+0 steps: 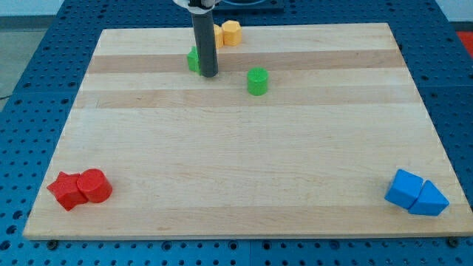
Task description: Place the green star below the heart
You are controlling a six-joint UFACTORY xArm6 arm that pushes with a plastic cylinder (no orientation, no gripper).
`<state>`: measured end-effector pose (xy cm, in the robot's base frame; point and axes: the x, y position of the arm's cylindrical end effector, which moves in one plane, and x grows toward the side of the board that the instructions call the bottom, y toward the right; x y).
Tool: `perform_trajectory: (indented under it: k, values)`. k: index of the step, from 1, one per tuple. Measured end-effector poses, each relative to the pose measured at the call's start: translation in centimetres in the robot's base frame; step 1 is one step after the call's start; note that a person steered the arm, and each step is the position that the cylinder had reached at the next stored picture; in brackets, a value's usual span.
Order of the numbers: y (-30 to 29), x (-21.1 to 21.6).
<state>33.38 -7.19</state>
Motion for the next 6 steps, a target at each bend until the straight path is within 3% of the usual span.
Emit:
perform_trajectory:
  k: [1,2,3,4,6]
  values:
    - [-5.4,2.3]
    - [-8.1,-0.2]
    - [-3.0,-3.6]
    - [-2.2,-4.0]
    - [-4.9,-0.6]
